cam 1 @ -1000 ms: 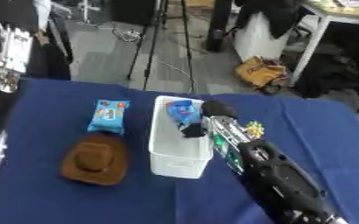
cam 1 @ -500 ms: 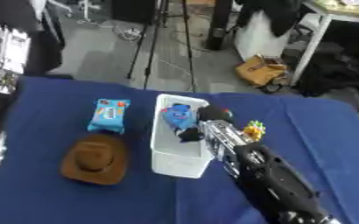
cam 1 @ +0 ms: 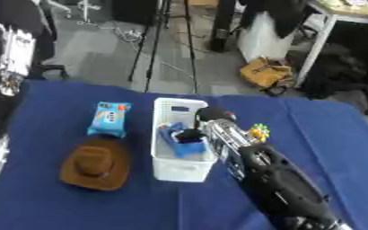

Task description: Pick up objects on the table and place them in the box.

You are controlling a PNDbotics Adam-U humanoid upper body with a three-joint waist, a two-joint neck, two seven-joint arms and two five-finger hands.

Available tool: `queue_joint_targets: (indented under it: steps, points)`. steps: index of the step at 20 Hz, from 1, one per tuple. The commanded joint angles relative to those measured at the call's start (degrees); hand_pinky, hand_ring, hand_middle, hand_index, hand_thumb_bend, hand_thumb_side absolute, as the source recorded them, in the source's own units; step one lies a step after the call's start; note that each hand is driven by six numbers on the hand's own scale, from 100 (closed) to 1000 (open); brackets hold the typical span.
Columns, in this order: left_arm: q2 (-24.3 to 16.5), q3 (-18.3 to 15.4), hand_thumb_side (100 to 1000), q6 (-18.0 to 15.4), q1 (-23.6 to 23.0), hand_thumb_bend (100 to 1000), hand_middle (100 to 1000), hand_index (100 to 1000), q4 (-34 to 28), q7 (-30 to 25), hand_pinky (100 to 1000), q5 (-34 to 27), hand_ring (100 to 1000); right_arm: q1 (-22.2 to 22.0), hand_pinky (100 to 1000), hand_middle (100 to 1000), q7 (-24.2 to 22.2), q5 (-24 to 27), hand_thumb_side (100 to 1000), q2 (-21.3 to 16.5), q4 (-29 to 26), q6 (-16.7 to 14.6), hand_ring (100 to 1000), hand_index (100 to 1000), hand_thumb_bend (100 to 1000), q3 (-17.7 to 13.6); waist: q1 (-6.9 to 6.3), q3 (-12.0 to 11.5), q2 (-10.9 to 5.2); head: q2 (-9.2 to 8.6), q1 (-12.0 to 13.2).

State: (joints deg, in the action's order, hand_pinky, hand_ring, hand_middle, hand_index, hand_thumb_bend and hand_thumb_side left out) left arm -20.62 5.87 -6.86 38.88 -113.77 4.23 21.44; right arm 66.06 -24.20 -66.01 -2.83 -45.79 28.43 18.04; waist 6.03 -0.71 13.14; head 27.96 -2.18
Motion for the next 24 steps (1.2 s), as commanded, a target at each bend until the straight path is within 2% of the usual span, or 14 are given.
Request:
queue_joint_targets:
  steps: [1,10,13,17,19,20,21,24]
  points:
    - [-0.27,-0.1,971,0.04,1.0,100,913,1000,-0.83,-0.25,1000,-0.23,1000,1.74,878,500,-1.34,0.22,861,-0.94,-2.58,0.04,943,829,673,0.29,-0.55,0.12,-1.52,0.14,0.13]
    - [-0.26,-0.21,970,0.16,1.01,100,914,1000,-0.83,-0.26,1000,-0.18,1000,2.37,873,471,-1.7,1.63,847,-1.52,-7.43,1.93,938,804,666,0.43,-0.91,0.62,-1.8,0.2,0.3]
    - [-0.31,-0.25,969,0.17,1.05,100,914,1000,-0.83,-0.16,1000,-0.12,1000,2.55,872,451,-1.62,2.83,856,-2.08,-10.34,2.81,936,799,688,0.38,-1.15,0.86,-1.91,0.41,0.32]
    - [-0.49,-0.49,970,0.27,1.14,100,920,1000,-0.83,0.28,1000,0.04,1000,2.45,873,421,-0.8,6.07,886,-4.07,-17.92,4.13,936,794,705,-0.18,-1.52,1.3,-1.85,0.52,0.92]
    - [-0.59,-0.67,972,0.27,1.28,100,926,1000,-0.83,0.76,1000,0.08,1000,2.12,873,395,0.78,9.31,950,-5.74,-24.39,4.91,933,791,667,-1.44,-1.87,1.72,-1.81,0.83,1.9]
    - [-0.64,-0.78,972,0.31,1.35,100,926,1000,-0.83,1.06,1000,0.12,1000,1.72,873,395,1.88,11.28,950,-6.66,-27.85,5.4,933,791,667,-2.23,-2.07,1.91,-1.79,0.93,2.39]
    - [-0.67,-0.85,975,0.36,1.41,100,934,1000,-0.83,1.32,1000,0.16,1000,1.35,873,381,2.89,13.02,1000,-7.48,-30.61,5.97,926,791,569,-2.73,-2.24,2.05,-1.78,0.99,2.86]
    - [-0.78,-0.95,975,0.41,1.58,100,934,1000,-0.83,2.19,1000,0.24,1000,0.14,873,381,6.94,18.08,1000,-9.66,-37.27,7.31,926,791,569,-3.89,-2.65,2.35,-1.75,0.98,4.08]
